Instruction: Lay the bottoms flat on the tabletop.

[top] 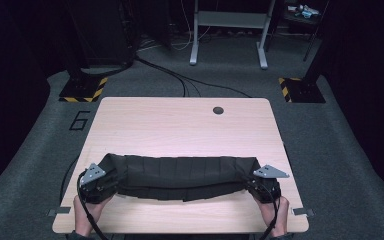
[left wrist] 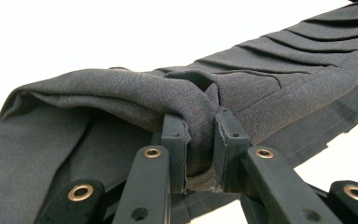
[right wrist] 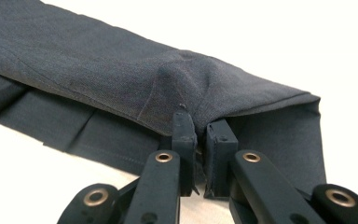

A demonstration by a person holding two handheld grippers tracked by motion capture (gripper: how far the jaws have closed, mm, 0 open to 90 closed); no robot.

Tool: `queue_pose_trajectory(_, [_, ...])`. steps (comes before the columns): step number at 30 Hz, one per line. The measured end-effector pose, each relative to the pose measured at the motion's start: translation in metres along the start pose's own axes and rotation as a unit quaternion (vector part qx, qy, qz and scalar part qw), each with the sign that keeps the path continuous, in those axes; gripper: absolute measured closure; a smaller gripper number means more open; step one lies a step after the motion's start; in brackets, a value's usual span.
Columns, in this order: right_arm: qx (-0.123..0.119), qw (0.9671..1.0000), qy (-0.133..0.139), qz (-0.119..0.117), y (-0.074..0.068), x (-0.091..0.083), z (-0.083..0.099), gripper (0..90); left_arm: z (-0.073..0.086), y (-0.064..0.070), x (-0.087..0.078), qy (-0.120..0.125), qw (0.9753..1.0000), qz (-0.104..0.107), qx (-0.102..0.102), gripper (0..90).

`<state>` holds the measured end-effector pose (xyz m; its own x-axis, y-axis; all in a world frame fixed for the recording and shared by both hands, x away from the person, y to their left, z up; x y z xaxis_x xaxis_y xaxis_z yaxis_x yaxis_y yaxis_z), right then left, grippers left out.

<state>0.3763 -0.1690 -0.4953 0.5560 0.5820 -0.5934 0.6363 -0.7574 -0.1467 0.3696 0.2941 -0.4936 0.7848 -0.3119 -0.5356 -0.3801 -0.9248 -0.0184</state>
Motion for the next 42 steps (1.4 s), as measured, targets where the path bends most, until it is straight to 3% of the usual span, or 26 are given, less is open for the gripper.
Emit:
queue_pose_trajectory(12, [-0.013, 0.9999, 0.001, 0.009, 0.011, 0.002, -0.037, 85.3, -0.03, -0.014, 0.013, -0.01, 0.9998, 0.015, -0.011, 77.1])
queue_pose_trajectory(18, [-0.011, 0.9999, -0.002, 0.011, 0.024, 0.01, -0.06, 85.4, -0.043, -0.022, 0.023, -0.015, 0.9993, 0.024, -0.025, 77.0])
queue_pose_trajectory(21, [-0.011, 0.9998, -0.008, 0.011, 0.035, 0.019, -0.072, 85.4, -0.051, -0.026, 0.031, -0.02, 0.9993, 0.022, -0.022, 77.0])
queue_pose_trajectory(27, [0.007, 0.9996, -0.024, 0.017, 0.058, 0.042, -0.097, 85.3, -0.069, -0.04, 0.061, -0.045, 0.9982, 0.019, -0.035, 76.5])
queue_pose_trajectory(29, [0.026, 0.9991, -0.028, 0.022, 0.066, 0.054, -0.106, 84.9, -0.073, -0.046, 0.072, -0.055, 0.9976, 0.013, -0.04, 76.0])
queue_pose_trajectory(32, [0.032, 0.9986, -0.031, 0.029, 0.075, 0.067, -0.114, 83.8, -0.076, -0.053, 0.089, -0.063, 0.9971, 0.002, -0.042, 74.3])
queue_pose_trajectory(36, [0.055, 0.9967, -0.045, 0.038, 0.089, 0.09, -0.121, 79.6, -0.076, -0.057, 0.11, -0.08, 0.9952, -0.017, -0.054, 66.5])
queue_pose_trajectory(39, [0.079, 0.9946, -0.054, 0.04, 0.096, 0.1, -0.119, 70.7, -0.074, -0.062, 0.121, -0.091, 0.9929, -0.039, -0.065, 50.3])
queue_pose_trajectory(40, [0.078, 0.9944, -0.057, 0.043, 0.099, 0.102, -0.118, 61.9, -0.072, -0.064, 0.124, -0.098, 0.9924, -0.039, -0.063, 44.1])
queue_pose_trajectory(41, [0.093, 0.993, -0.055, 0.048, 0.102, 0.103, -0.115, 54.1, -0.071, -0.065, 0.125, -0.102, 0.9917, -0.045, -0.063, 37.9])
queue_pose_trajectory(42, [0.1, 0.9926, -0.054, 0.043, 0.102, 0.103, -0.113, 50.7, -0.07, -0.065, 0.126, -0.102, 0.9916, -0.045, -0.066, 32.9])
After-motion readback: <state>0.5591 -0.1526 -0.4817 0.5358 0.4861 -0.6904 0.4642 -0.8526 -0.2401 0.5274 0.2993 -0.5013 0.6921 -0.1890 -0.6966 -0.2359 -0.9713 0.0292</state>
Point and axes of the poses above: each handheld gripper's, and its own axes: x roughly forward along the jaws, z roughly out of its underside, y roughly to its right, the point moved 5 cm from there along x, roughly forward along the jaws, and after that the axes turned 13 degrees about -z, right-handed, at the moved point
